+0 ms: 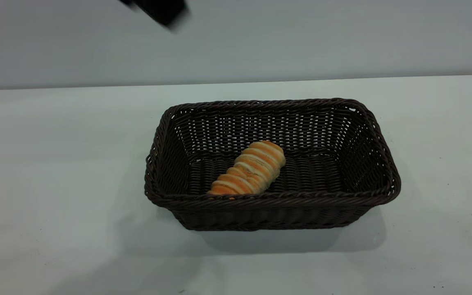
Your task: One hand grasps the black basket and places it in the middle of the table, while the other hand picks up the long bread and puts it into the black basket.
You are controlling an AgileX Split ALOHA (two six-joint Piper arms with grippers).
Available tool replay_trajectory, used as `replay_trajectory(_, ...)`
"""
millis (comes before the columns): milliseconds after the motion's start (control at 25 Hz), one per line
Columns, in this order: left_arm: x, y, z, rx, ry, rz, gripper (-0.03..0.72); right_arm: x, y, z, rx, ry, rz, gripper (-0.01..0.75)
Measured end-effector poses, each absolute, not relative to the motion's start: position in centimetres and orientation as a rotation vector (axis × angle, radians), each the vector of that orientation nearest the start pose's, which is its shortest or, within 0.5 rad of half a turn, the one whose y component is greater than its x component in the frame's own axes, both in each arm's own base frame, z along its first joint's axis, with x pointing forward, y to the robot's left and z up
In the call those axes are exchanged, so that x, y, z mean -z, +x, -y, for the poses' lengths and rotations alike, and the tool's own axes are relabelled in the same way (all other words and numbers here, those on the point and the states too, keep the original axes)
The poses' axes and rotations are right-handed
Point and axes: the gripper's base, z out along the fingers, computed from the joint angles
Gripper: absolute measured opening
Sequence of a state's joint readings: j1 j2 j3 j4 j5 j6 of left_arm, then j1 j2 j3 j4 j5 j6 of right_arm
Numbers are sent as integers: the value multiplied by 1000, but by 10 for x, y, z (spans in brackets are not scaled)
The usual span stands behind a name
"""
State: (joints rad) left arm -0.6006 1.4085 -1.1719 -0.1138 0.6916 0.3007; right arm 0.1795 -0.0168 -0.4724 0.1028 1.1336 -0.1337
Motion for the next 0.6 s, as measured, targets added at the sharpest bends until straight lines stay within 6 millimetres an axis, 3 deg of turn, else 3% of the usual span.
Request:
replay_trajectory(160, -368, 199, 144, 259, 1009, -2195, 591, -264, -10, -9, -181, -353, -2096, 328)
replay_trajectory(320, -387, 151, 111, 249, 1013, -2250, 589, -265, -10, -11, -196, -388, -2087, 368)
replay_trajectory(480, -386, 115, 82, 226, 946, -2276, 589, -265, -10, -12, -194, -393, -2087, 393)
replay_trajectory(600, -365, 92, 65, 233, 888, -2300, 589, -265, -10, -12, -193, -396, -2086, 397)
